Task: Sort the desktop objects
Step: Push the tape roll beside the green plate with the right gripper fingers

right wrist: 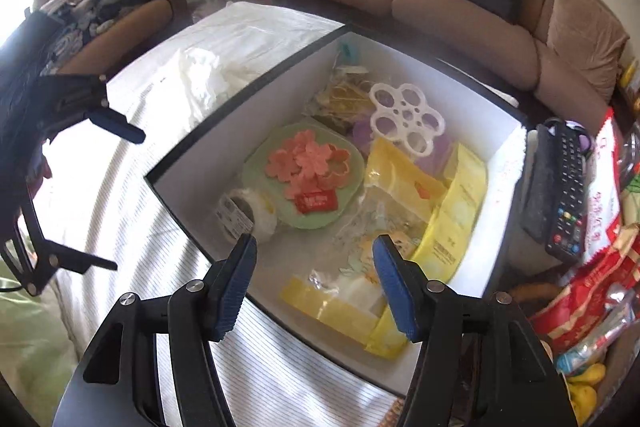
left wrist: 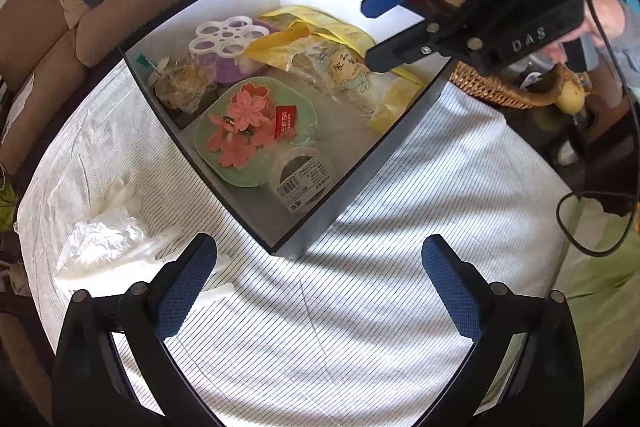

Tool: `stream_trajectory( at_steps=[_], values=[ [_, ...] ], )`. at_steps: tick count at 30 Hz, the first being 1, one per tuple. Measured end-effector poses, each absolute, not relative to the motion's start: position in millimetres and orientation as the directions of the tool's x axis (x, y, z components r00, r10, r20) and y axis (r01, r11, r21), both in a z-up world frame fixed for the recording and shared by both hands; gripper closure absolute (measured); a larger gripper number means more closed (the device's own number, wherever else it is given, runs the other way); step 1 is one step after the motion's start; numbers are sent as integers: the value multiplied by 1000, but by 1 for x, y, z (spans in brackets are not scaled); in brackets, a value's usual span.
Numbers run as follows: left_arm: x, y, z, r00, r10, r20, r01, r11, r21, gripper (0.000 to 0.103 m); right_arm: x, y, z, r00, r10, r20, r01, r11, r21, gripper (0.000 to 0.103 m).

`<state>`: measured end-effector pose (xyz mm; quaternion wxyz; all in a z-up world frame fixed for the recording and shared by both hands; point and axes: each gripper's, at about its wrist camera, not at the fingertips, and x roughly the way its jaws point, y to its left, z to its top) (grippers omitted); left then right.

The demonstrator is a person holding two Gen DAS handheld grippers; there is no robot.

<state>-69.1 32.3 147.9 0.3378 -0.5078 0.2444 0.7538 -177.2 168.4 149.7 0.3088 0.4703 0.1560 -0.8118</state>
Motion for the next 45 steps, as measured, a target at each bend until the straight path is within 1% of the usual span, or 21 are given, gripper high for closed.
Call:
stream_trajectory(
  at_steps=[2, 6, 9, 13, 14, 15, 16, 17, 20, 22, 24, 26, 27, 29, 30, 31, 32, 33, 35, 39, 45],
  values=[
    [-72, 26, 148, -265, 272, -925, -742, -670, 16, 0, -192, 154, 140, -309, -387, -869, 672, -735, 89, 40],
    [-75, 19, 149, -235, 335, -912, -742, -668, -55, 0, -213, 124, 111, -153, -443, -883, 722, -660, 207, 40],
    [-75, 21, 146, -244, 339, -909, -755, -654, -41, 0, -222, 109, 87, -87, -400, -912, 734, -645, 213, 40],
    [-78, 24, 143, -241, 342, -908, -756, -653, -45, 0, -230, 106, 70, -46, -375, -926, 732, -644, 224, 41],
    [-78, 24, 142, -240, 345, -907, -758, -651, -47, 0, -232, 106, 68, -32, -384, -923, 728, -642, 242, 50],
    [-78, 24, 142, -241, 348, -906, -759, -649, -48, 0, -231, 106, 68, -22, -392, -920, 727, -638, 255, 67],
    [-78, 24, 142, -242, 350, -905, -759, -649, -47, 0, -230, 104, 66, -6, -383, -924, 729, -634, 258, 75],
    [-77, 23, 141, -242, 350, -905, -760, -648, -47, 0, -228, 102, 64, 11, -359, -933, 729, -636, 254, 81],
    [-76, 22, 140, -243, 347, -906, -765, -643, -41, 0, -220, 100, 62, 60, -314, -947, 712, -652, 261, 88],
    [-75, 21, 140, -245, 349, -905, -764, -643, -41, 0, -221, 104, 65, 103, -312, -945, 677, -674, 296, 88],
    [-75, 20, 142, -239, 360, -902, -766, -641, -53, 0, -222, 111, 64, 187, -305, -934, 619, -702, 353, 88],
    [-75, 20, 144, -247, 367, -897, -765, -642, -52, 0, -222, 118, 62, 219, -282, -934, 573, -738, 357, 88],
    [-75, 20, 145, -248, 371, -895, -765, -642, -54, 0, -222, 120, 62, 219, -250, -943, 569, -753, 331, 88],
    [-77, 20, 148, -252, 385, -888, -764, -642, -61, 0, -223, 117, 74, 128, -212, -969, 611, -752, 245, 86],
    [-78, 20, 149, -251, 391, -886, -764, -641, -67, 0, -227, 115, 83, 80, -236, -968, 615, -753, 234, 80],
    [-78, 20, 150, -252, 391, -885, -764, -642, -66, 0, -232, 113, 91, 41, -268, -963, 607, -759, 237, 70],
    [-79, 21, 150, -258, 389, -884, -762, -644, -61, 0, -237, 109, 97, 11, -293, -956, 603, -761, 240, 41],
    [-79, 21, 150, -261, 387, -884, -762, -644, -57, 0, -240, 104, 99, -10, -302, -953, 613, -755, 233, 23],
    [-80, 20, 150, -258, 392, -883, -765, -641, -61, 0, -242, 91, 94, -12, -287, -958, 653, -728, 210, 24],
    [-78, 20, 149, -251, 403, -880, -774, -630, -67, 0, -244, 83, 72, 90, -305, -948, 657, -697, 286, 24],
    [-80, 21, 144, -244, 411, -878, -769, -633, -83, 0, -237, 73, 50, 167, -301, -939, 680, -655, 331, 25]
  ],
)
